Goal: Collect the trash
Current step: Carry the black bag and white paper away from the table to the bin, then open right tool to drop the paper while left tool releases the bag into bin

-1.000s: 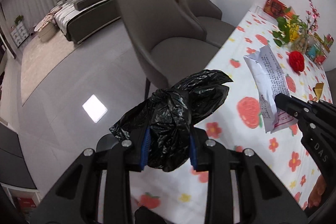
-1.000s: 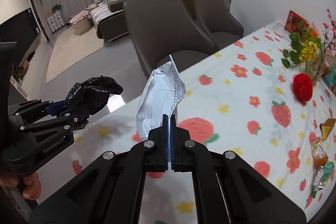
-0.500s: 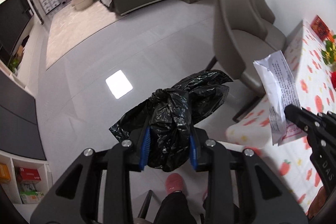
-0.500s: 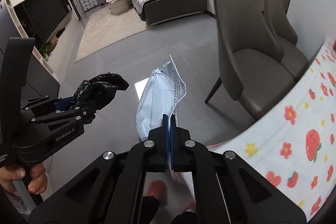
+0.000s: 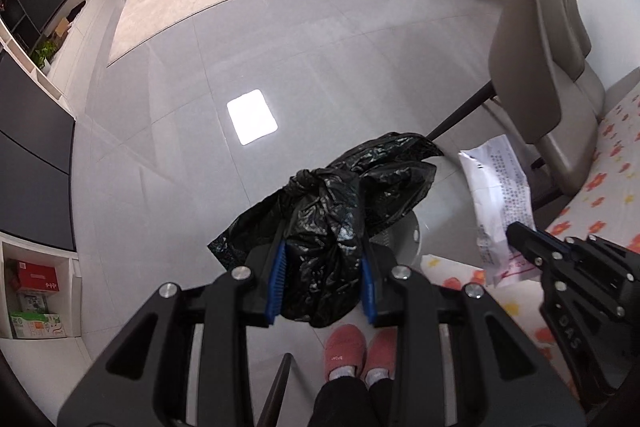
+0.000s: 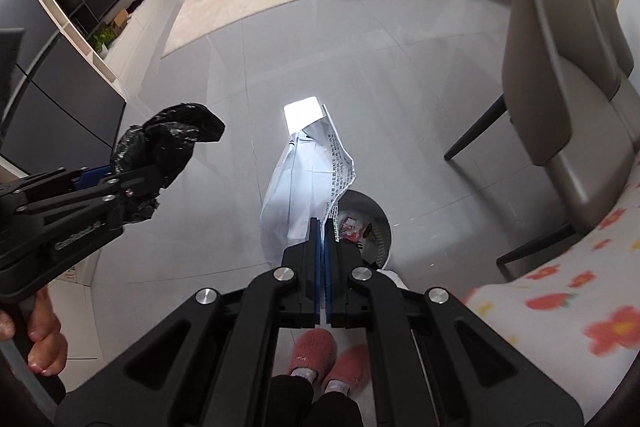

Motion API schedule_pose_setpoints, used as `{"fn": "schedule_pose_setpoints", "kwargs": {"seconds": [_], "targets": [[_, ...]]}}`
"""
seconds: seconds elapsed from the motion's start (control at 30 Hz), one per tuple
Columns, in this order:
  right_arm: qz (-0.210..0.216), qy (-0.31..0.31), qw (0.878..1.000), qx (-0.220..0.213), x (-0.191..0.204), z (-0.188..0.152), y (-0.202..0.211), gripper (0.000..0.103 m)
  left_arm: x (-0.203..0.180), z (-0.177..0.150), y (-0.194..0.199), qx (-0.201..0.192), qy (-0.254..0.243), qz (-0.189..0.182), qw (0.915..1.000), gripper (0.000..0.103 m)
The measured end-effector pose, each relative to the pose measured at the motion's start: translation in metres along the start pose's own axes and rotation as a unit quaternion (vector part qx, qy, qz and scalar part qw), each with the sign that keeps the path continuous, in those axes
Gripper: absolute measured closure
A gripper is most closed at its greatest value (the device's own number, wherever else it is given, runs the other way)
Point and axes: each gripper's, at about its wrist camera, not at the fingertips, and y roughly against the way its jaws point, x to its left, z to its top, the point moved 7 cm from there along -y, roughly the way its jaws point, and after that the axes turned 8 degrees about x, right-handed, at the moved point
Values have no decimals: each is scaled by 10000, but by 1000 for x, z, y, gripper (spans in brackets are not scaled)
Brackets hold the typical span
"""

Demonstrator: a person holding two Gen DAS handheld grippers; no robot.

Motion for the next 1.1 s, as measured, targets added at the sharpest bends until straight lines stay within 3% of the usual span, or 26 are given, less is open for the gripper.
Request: {"fn": "schedule_pose_setpoints", "kwargs": {"seconds": [0.3,0.43,0.47,0.53,0.6,1.1], "targets": [[-106,88,9991,404,-11,-3,-131,102,13,0,-85,171,66,27,9998,72],[-177,125,9984,528,-18,-7,-161,93,14,1,-113,301,95,60,9995,72],[-182,90,9984,531,-19,-9,-164,90,11,1,-118,332,110,66,9994,72],[-202,-6,9985,509,-23,-10,-166,73,10,1,-125,394,138,53,9991,72],[-212,-37,9988,445,-29,-10,-164,68,7,-1,-133,433,145,31,9990,72],[-641,-348,9973,59,-69,-5,-146,68,-31,5,-168,609,-275,-347,9972,68]]}}
